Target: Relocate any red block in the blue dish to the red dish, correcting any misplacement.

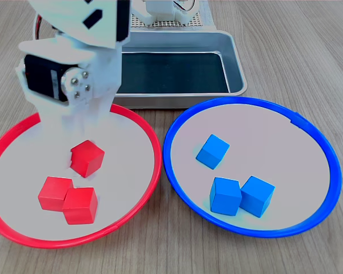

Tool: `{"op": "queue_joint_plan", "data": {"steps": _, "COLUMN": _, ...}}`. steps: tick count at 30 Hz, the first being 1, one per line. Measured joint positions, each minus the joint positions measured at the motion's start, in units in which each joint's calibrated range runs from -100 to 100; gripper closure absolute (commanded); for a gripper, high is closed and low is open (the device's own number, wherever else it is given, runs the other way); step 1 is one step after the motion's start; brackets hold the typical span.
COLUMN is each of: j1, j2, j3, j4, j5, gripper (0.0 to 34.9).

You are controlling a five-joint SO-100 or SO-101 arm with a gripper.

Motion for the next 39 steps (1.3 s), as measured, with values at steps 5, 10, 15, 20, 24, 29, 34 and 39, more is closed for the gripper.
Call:
{"op": "queue_joint_plan", "data": {"steps": 5, "j1": 0.2, "j2": 3.3, "j3": -3.7, "j4": 0.1, "j5": 0.8, "gripper": 24.4}}
{"op": "queue_joint_plan", "data": {"steps": 10, "j1": 1.2, "j2": 4.3, "j3": -5.5, "j4": 1.3, "j5": 0.7, "gripper": 15.6}}
{"op": "queue_joint_plan", "data": {"steps": 15, "j1": 0.5, "j2": 4.3, "j3": -6.1, "j4": 3.9, "j5": 1.0, "gripper": 13.9}}
{"op": "queue_joint_plan", "data": {"steps": 20, "j1": 0.5, "j2": 2.6, "j3": -5.4, "j4": 5.3, "j5": 1.2, "gripper": 15.3}}
{"op": "queue_joint_plan", "data": {"steps": 24, "j1": -1.1, "j2": -3.6, "j3": -2.1, "j4": 5.2, "j5": 1.5, "gripper": 17.4}}
{"op": "queue_joint_plan", "data": {"steps": 29, "j1": -2.9, "j2": -14.2, "j3": 7.1, "j4": 3.3, "j5": 2.6, "gripper": 24.6}}
{"op": "queue_joint_plan", "data": {"steps": 34, "j1": -6.1, "j2": -28.0, "j3": 22.8, "j4": -5.0, "j5": 4.3, "gripper": 29.7}}
{"op": "queue_joint_plan", "data": {"steps": 39, "j1": -10.4, "j2": -44.5, "j3": 42.6, "j4": -15.4, "j5": 5.6, "gripper": 34.6}}
